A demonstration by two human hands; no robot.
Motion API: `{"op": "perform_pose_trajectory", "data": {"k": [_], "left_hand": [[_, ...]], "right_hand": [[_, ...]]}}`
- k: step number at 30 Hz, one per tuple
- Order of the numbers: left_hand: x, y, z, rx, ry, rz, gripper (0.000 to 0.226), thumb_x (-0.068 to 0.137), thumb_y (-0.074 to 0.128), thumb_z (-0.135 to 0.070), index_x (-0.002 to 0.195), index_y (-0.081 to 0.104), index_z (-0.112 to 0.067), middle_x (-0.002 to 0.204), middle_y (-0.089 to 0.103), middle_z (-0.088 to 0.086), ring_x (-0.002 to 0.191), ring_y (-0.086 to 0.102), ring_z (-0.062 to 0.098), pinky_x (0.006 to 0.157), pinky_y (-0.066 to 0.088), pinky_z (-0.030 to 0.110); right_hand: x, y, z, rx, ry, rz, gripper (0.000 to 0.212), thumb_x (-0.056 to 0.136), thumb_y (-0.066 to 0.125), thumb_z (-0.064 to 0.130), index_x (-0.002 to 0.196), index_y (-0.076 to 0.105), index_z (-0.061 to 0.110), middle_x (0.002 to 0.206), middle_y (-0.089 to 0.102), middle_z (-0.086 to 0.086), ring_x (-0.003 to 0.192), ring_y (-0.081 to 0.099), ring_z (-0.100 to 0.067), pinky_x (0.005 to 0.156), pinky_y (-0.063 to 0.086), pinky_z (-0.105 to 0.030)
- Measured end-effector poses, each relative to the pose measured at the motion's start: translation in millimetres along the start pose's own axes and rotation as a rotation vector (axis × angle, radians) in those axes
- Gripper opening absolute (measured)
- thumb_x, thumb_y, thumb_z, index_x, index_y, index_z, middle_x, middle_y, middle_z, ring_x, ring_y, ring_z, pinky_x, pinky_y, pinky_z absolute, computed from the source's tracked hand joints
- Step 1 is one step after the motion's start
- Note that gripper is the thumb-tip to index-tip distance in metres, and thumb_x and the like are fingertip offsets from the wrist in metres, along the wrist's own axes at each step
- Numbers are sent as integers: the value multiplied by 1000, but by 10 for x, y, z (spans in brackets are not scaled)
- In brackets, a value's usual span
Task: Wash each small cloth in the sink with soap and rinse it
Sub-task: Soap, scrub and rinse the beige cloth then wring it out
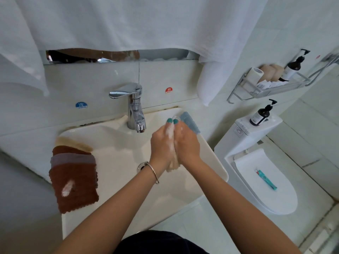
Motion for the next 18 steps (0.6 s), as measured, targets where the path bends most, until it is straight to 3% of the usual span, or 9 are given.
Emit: {"op": "perform_pose_trajectory", "data": {"k": [3, 5, 8, 11, 14, 16, 18], "left_hand": [[151, -54, -6, -87, -63, -56, 49, 102, 48, -26, 53, 46, -23, 44, 42, -12, 46, 38, 6, 56, 32, 32], [117, -31, 3, -28, -50, 6, 43, 101, 48, -31, 62, 53, -14, 53, 54, -8, 53, 50, 8, 59, 40, 33], [52, 42, -53, 115, 27, 142, 55, 92, 51, -48, 73, 53, 3, 67, 59, 7, 65, 55, 15, 65, 47, 37], [179, -108, -209, 247, 186, 99, 55, 87, 61, -47, 69, 47, 3, 62, 48, 2, 60, 44, 11, 59, 39, 31], [225, -323, -252, 277, 283, 182, 42, 88, 60, -32, 70, 48, 4, 64, 45, 4, 62, 43, 14, 58, 36, 31], [208, -416, -244, 353, 321, 228, 33, 93, 58, -13, 63, 47, -6, 59, 42, -3, 57, 39, 6, 55, 33, 24], [215, -423, -209, 412, 334, 162, 37, 94, 54, -2, 62, 45, -17, 58, 42, -7, 53, 39, 2, 52, 31, 17]], "right_hand": [[-113, 28, 104, -141, -143, 52, 27, 104, 27, 37, 87, 40, 20, 80, 62, -8, 76, 57, -29, 67, 43, -40], [-22, -16, 40, -178, -115, 37, 26, 104, 29, 39, 86, 39, 24, 80, 63, -3, 78, 59, -26, 68, 45, -39], [109, -130, -54, 165, 29, 23, 35, 102, 36, 39, 71, 44, 26, 68, 54, 9, 68, 54, -16, 66, 47, -37], [68, -271, -48, 498, 33, -45, 33, 101, 49, 26, 69, 44, 19, 63, 46, 8, 54, 46, -3, 48, 41, -18], [121, -454, -137, 431, -101, -67, 21, 95, 59, 13, 74, 52, 12, 68, 50, 8, 59, 46, 0, 58, 41, -18], [164, -478, -209, 338, -120, -65, 10, 94, 59, 11, 84, 58, 8, 74, 55, 7, 69, 50, -5, 68, 44, -25], [126, -408, -203, 319, -102, -94, 13, 94, 56, 8, 84, 58, 15, 76, 56, 8, 72, 51, -7, 70, 43, -27]]}}
Point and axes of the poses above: each hand's wrist, its own x-axis towards the middle knuckle, its own y-axis out of the palm, z = x × y, the point moved 2 cm from there along x, towards the middle knuckle
